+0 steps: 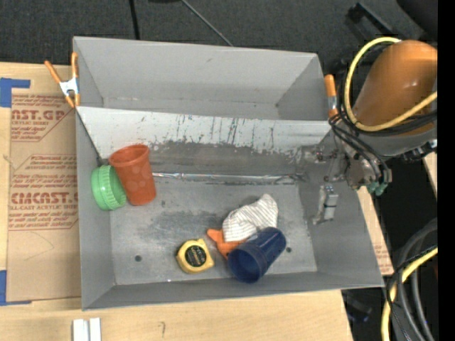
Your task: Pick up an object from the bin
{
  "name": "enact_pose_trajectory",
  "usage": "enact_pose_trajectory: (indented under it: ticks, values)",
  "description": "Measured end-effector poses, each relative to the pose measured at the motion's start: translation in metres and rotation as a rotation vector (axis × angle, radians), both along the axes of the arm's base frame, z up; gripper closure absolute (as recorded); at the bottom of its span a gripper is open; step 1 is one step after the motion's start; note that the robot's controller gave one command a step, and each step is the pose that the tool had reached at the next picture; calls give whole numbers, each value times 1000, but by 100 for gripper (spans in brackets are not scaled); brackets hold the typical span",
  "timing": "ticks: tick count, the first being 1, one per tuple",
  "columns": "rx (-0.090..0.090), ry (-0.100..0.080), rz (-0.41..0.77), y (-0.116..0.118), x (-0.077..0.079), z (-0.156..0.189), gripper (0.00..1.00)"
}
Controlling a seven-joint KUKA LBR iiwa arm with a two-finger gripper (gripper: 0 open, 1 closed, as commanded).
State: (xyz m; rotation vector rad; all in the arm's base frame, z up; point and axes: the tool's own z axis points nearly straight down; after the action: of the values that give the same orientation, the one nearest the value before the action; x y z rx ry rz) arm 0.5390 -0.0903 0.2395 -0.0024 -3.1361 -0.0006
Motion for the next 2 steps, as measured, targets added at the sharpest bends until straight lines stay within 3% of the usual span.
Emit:
enact_pose_trajectory:
  ticks: [1,2]
  values:
    - [-1,-8,2,0,1,5,0]
    - [-3,-15,57,24,1,-26,0]
